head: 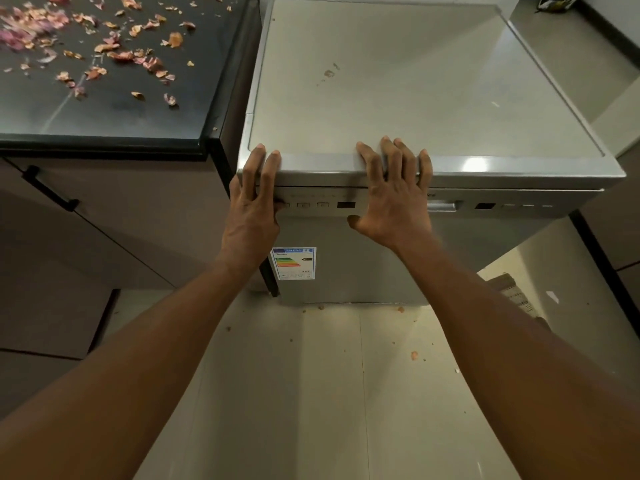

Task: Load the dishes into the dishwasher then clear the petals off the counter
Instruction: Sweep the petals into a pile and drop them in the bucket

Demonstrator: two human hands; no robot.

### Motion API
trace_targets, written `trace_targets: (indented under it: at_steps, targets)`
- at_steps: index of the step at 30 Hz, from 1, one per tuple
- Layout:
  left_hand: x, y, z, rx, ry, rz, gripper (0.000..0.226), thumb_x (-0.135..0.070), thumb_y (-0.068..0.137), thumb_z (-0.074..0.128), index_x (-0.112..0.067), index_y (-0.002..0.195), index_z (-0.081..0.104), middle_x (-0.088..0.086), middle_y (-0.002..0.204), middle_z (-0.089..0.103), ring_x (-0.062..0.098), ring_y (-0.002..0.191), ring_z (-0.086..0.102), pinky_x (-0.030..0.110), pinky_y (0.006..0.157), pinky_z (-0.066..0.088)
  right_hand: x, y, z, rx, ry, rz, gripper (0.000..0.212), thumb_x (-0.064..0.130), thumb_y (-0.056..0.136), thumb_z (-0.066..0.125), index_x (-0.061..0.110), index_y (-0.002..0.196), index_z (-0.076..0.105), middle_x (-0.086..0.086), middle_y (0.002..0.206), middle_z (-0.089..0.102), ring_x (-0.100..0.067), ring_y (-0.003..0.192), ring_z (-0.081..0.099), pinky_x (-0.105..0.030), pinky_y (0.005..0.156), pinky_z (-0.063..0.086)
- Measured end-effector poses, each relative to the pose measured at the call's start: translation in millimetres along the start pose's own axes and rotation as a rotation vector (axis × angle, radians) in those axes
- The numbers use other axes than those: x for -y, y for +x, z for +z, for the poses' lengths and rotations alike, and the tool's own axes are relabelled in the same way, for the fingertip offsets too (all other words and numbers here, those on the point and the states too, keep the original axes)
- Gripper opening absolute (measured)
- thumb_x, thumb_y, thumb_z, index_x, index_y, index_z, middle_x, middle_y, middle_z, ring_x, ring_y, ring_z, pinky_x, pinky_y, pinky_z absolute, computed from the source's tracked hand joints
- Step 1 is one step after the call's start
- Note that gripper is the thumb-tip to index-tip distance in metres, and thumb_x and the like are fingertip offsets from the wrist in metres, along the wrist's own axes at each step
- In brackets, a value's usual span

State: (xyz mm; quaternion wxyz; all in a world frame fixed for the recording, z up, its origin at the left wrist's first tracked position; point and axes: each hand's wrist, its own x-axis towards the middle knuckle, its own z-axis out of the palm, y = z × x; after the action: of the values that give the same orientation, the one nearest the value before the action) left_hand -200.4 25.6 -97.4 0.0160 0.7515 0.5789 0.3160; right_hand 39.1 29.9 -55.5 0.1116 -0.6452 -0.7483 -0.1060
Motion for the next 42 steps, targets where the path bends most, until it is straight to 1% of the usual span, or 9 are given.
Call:
trace_targets:
  at_steps: [7,13,16,20,23,27,31,35,42]
  targets:
    - [-15.2,-1.9,5.2,-0.032,0.055,-0.086,0.091,0.005,0.078,0.062,-0.022,0.156,0.024,0.004,0.164,0.013,0.035,0.130,0.033,0.041,0.086,0.054,1.1,-0.1,1.9,-0.011,-0.004,0.003,0.119,0.060,0.064,0.083,0.028,0.158,0.018,-0.014,0.160,0.023,-0.035,0.153,0.016,-0.060,0.124,0.009]
    - [-13.5,-2.1,8.6,-0.042,0.120,-0.070,0.088,0.001,0.077,0.060,-0.017,0.155,0.025,0.009,0.162,0.018,0.038,0.128,0.036,0.038,0.085,0.050,0.8,-1.1,5.4,-0.050,0.000,0.006,0.118,0.060,0.061,0.083,0.028,0.156,0.022,-0.014,0.158,0.028,-0.035,0.151,0.020,-0.061,0.124,0.010]
    - [-10.2,-1.8,6.9,-0.047,0.141,-0.032,0.090,0.002,0.075,0.060,-0.016,0.155,0.023,0.012,0.162,0.018,0.038,0.128,0.036,0.044,0.093,0.048,0.0,-0.3,5.2,-0.043,-0.002,0.007,0.121,0.059,0.059,0.085,0.029,0.156,0.021,-0.014,0.158,0.026,-0.035,0.152,0.019,-0.061,0.124,0.009]
    - [-9.1,-1.7,3.9,-0.027,0.287,-0.031,0.096,-0.006,0.076,0.067,-0.020,0.158,0.018,0.009,0.162,0.016,0.039,0.146,0.020,0.057,0.119,0.017,-1.0,0.6,1.8,0.006,-0.007,0.002,0.127,0.056,0.057,0.088,0.030,0.158,0.016,-0.012,0.159,0.021,-0.034,0.153,0.013,-0.060,0.124,0.007]
    - [-3.6,-2.9,-1.0,-0.014,0.344,0.020,0.089,-0.017,0.085,0.068,-0.017,0.159,0.018,0.012,0.164,0.015,0.043,0.152,0.003,0.063,0.121,0.002,-0.2,0.2,0.5,0.011,-0.002,-0.002,0.128,0.052,0.056,0.089,0.030,0.158,0.015,-0.012,0.160,0.021,-0.034,0.154,0.012,-0.060,0.125,0.005]
    - [1.9,-0.4,-8.8,0.016,0.479,0.087,0.083,-0.043,0.093,0.060,-0.008,0.158,0.022,0.019,0.163,0.020,0.046,0.153,0.002,0.066,0.120,0.002,0.8,0.7,1.2,0.009,-0.009,0.003,0.127,0.049,0.056,0.089,0.030,0.158,0.016,-0.012,0.159,0.022,-0.034,0.153,0.013,-0.059,0.125,0.006]
    - [-6.9,1.6,-4.9,0.005,0.482,0.074,0.094,-0.061,0.090,0.058,-0.002,0.155,0.025,0.024,0.161,0.021,0.044,0.153,0.005,0.062,0.122,0.004,0.1,0.7,2.2,-0.004,-0.010,0.004,0.125,0.048,0.057,0.088,0.029,0.158,0.017,-0.012,0.159,0.022,-0.034,0.153,0.014,-0.060,0.124,0.007]
    - [-16.4,4.9,1.2,-0.003,0.441,0.011,0.101,-0.065,0.084,0.063,-0.003,0.154,0.025,0.024,0.159,0.022,0.044,0.152,0.010,0.059,0.122,0.012,0.0,0.6,2.0,0.007,0.002,0.006,0.125,0.050,0.057,0.087,0.029,0.158,0.016,-0.012,0.160,0.020,-0.034,0.153,0.012,-0.060,0.124,0.006]
    - [-10.8,5.5,4.8,-0.038,0.483,0.052,0.094,-0.062,0.091,0.057,0.000,0.153,0.024,0.026,0.156,0.024,0.046,0.149,0.016,0.054,0.122,0.018,-0.6,0.8,3.8,-0.001,0.017,0.002,0.125,0.047,0.057,0.088,0.029,0.158,0.017,-0.012,0.159,0.022,-0.034,0.153,0.013,-0.060,0.124,0.008]
